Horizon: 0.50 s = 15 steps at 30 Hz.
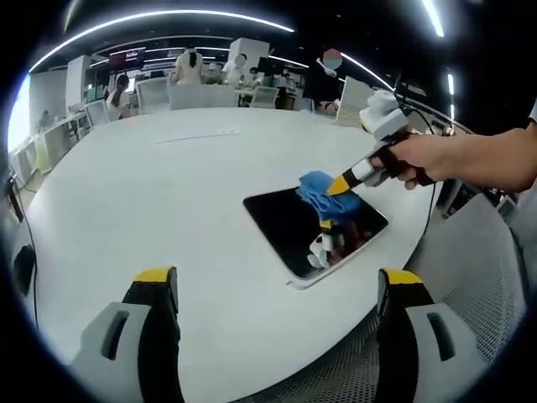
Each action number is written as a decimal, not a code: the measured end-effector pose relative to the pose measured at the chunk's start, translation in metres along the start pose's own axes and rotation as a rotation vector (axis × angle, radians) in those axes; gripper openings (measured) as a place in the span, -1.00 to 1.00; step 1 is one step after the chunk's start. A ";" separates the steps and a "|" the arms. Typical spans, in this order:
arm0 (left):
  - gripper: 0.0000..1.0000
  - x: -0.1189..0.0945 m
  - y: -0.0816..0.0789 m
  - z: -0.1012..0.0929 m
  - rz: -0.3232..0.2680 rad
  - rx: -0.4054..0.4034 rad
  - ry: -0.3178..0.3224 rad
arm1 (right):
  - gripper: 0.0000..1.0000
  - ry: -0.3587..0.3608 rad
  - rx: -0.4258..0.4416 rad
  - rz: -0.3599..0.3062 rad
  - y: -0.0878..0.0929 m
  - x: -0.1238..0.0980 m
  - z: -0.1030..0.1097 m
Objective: Wipe the mirror surface with the cleaning cloth until all visible marks leave the cleaned area.
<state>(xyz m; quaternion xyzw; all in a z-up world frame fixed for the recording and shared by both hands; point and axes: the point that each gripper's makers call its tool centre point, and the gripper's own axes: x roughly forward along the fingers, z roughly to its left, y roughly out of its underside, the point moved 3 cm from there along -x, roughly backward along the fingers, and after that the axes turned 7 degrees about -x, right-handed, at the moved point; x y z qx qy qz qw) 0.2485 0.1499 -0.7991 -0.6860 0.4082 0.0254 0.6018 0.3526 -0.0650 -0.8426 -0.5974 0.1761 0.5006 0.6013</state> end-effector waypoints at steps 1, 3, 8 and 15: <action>0.97 0.000 0.000 0.000 0.002 0.002 0.000 | -1.00 -0.001 0.000 -0.001 0.002 -0.001 0.001; 0.97 0.000 0.000 0.000 0.003 0.002 0.001 | -1.00 -0.005 0.000 -0.001 0.005 -0.003 0.003; 0.96 0.000 0.001 0.000 0.007 0.006 0.002 | -1.00 -0.015 -0.001 -0.003 0.014 -0.007 0.007; 0.96 0.000 0.001 0.000 0.008 0.006 0.001 | -1.00 -0.030 -0.002 -0.003 0.029 -0.015 0.015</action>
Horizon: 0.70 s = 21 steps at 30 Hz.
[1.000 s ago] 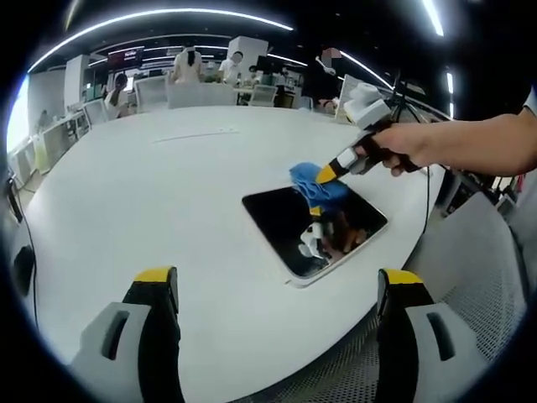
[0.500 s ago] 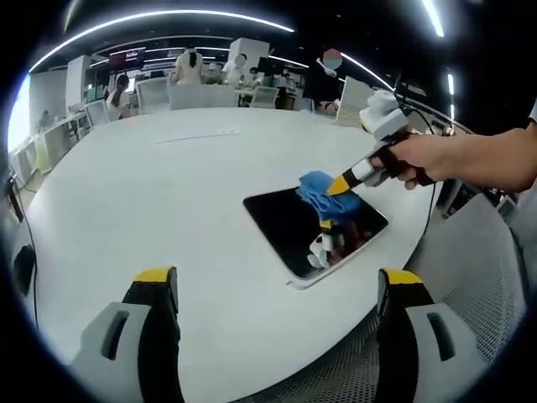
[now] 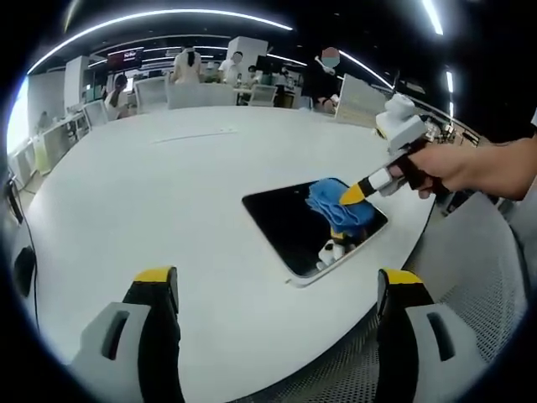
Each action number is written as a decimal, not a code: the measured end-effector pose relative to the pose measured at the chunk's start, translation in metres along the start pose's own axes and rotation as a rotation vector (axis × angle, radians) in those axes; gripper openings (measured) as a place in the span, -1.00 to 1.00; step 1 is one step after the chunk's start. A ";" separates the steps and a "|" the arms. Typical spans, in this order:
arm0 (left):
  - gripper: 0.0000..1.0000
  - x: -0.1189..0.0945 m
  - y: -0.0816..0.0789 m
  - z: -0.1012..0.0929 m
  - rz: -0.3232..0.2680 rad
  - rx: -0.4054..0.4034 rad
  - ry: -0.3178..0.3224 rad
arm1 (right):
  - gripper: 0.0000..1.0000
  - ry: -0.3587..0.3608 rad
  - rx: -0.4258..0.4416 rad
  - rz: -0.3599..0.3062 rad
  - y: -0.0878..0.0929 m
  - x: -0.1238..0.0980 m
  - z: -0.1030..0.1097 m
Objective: Wipe the mirror surface with the cleaning cloth until all visible marks leave the cleaned area.
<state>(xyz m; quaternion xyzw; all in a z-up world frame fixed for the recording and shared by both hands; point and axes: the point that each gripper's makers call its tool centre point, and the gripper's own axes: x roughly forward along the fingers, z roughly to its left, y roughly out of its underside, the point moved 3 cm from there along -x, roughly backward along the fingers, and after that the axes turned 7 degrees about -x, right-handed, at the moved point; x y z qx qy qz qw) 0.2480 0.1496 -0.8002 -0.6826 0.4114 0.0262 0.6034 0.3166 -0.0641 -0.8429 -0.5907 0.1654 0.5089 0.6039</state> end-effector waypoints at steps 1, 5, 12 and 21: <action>0.96 0.000 0.000 0.000 0.000 -0.001 0.000 | -1.00 -0.001 -0.002 0.000 0.002 -0.001 0.001; 0.96 0.000 0.000 0.000 0.001 0.001 0.001 | -1.00 -0.007 -0.002 -0.002 0.008 -0.005 0.003; 0.95 0.000 0.001 0.000 0.006 0.005 0.001 | -1.00 -0.018 0.009 -0.010 0.019 -0.010 0.007; 0.95 0.000 0.002 0.000 0.013 0.006 0.000 | -1.00 -0.033 0.025 -0.015 0.029 -0.016 0.012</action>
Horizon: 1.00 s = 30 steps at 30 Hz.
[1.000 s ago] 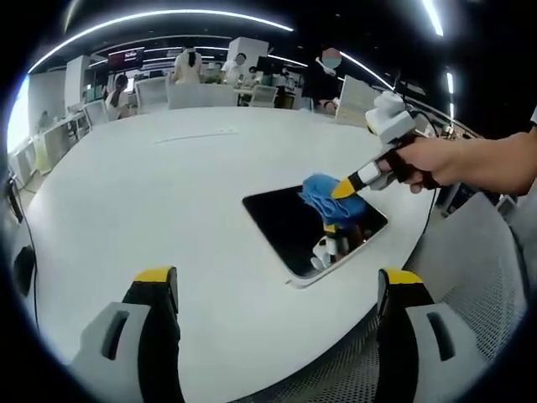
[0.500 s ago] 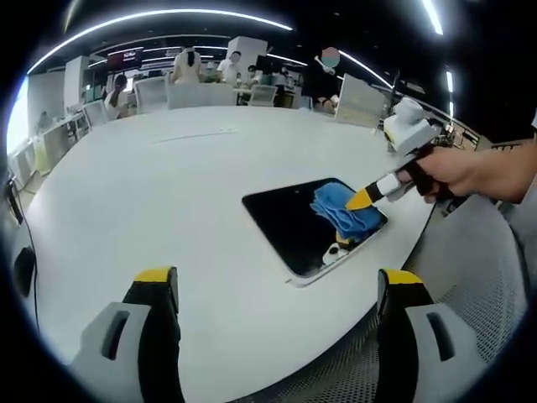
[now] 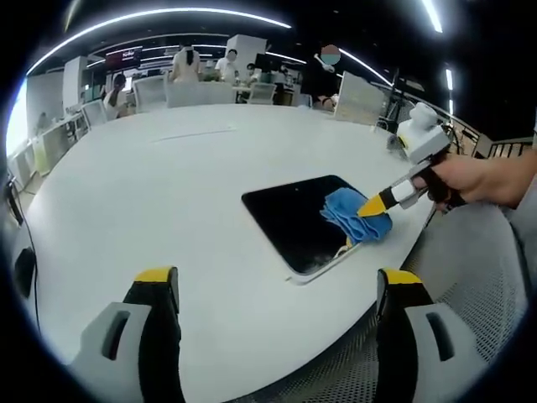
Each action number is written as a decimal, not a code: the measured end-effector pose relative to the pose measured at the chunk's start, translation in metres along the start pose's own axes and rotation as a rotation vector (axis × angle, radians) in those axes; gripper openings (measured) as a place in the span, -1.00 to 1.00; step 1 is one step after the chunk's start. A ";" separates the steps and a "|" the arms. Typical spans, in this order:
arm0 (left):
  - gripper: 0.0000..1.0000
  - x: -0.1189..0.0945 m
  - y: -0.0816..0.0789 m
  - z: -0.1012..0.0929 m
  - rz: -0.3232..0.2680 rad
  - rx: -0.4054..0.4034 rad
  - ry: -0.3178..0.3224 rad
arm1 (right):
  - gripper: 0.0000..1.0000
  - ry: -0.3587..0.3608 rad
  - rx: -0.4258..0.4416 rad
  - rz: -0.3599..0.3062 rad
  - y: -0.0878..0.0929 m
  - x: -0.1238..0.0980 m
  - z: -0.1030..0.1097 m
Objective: Wipe the mirror surface with the cleaning cloth until all visible marks leave the cleaned area.
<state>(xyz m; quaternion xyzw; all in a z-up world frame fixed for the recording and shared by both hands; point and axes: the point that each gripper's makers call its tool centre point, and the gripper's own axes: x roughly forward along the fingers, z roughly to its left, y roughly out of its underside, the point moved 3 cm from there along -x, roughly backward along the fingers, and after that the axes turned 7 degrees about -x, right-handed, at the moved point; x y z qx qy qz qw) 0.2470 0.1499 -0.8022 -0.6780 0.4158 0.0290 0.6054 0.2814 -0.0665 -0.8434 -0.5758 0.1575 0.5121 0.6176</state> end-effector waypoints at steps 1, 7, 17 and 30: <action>0.95 0.000 0.000 0.000 0.001 -0.001 -0.001 | -1.00 -0.002 0.002 -0.001 0.001 -0.001 0.001; 0.95 0.001 0.002 0.000 0.010 0.003 -0.001 | -1.00 -0.012 0.013 -0.001 0.004 -0.002 0.003; 0.94 0.000 0.002 0.001 0.008 -0.001 -0.007 | -1.00 -0.014 0.007 -0.007 0.004 -0.002 0.003; 0.94 0.000 0.002 0.000 0.011 -0.001 -0.002 | -1.00 -0.020 0.008 -0.001 0.004 -0.002 0.004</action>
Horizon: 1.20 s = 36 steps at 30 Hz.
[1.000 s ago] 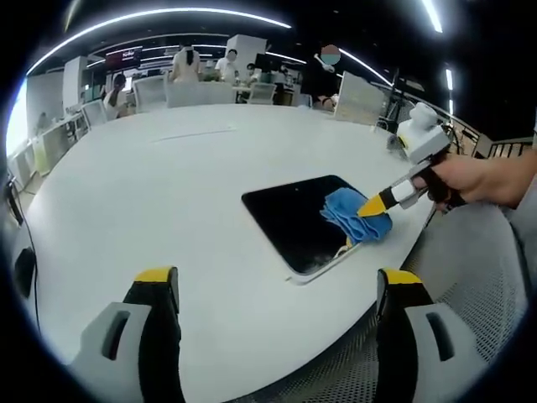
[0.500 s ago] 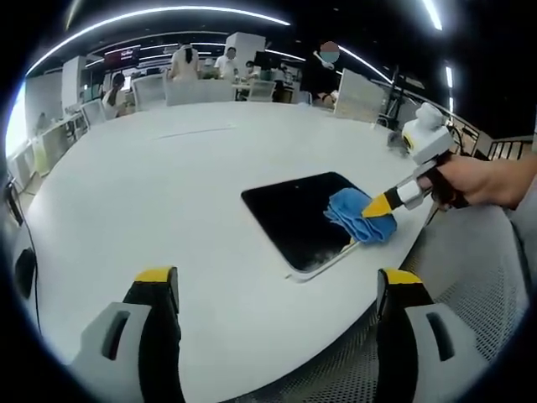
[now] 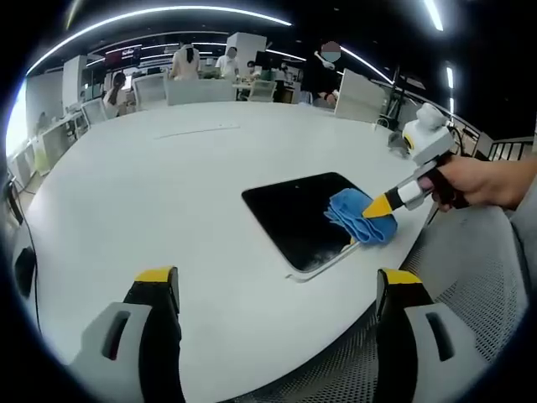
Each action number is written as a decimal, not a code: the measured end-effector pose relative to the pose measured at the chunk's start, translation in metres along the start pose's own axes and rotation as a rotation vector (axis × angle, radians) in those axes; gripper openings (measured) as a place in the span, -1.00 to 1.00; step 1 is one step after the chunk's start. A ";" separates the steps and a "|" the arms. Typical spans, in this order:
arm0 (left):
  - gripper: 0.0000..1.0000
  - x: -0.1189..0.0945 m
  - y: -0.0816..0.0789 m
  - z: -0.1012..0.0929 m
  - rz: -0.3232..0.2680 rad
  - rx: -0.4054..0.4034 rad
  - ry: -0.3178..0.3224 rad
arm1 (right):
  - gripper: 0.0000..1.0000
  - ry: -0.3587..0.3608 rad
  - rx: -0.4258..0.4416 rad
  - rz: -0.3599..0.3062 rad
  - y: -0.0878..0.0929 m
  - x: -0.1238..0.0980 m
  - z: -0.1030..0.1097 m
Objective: Wipe the mirror surface with the cleaning cloth until all visible marks leave the cleaned area.
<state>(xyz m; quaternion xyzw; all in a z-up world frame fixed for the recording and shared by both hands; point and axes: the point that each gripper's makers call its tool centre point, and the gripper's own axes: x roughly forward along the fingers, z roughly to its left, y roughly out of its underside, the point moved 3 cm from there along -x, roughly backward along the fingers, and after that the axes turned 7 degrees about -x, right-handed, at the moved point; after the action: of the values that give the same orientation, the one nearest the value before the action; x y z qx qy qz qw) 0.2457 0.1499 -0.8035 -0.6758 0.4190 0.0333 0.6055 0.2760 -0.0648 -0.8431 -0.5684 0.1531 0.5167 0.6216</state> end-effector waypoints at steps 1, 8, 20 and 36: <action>0.94 0.000 0.000 0.000 0.000 0.000 0.001 | -1.00 -0.001 0.001 -0.001 0.000 0.000 0.000; 0.94 0.000 -0.001 0.000 -0.007 -0.004 0.003 | -1.00 -0.003 0.006 0.000 0.000 0.000 0.000; 0.98 -0.001 -0.009 -0.003 -0.055 -0.033 0.022 | -1.00 -0.001 0.005 0.018 0.000 0.000 -0.001; 0.98 -0.001 -0.007 0.001 -0.050 -0.035 0.000 | -1.00 -0.011 0.011 0.032 0.001 -0.003 -0.003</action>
<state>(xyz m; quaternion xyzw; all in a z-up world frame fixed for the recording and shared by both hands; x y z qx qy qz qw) 0.2500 0.1504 -0.7973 -0.6966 0.4012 0.0253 0.5943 0.2755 -0.0692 -0.8418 -0.5596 0.1618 0.5288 0.6173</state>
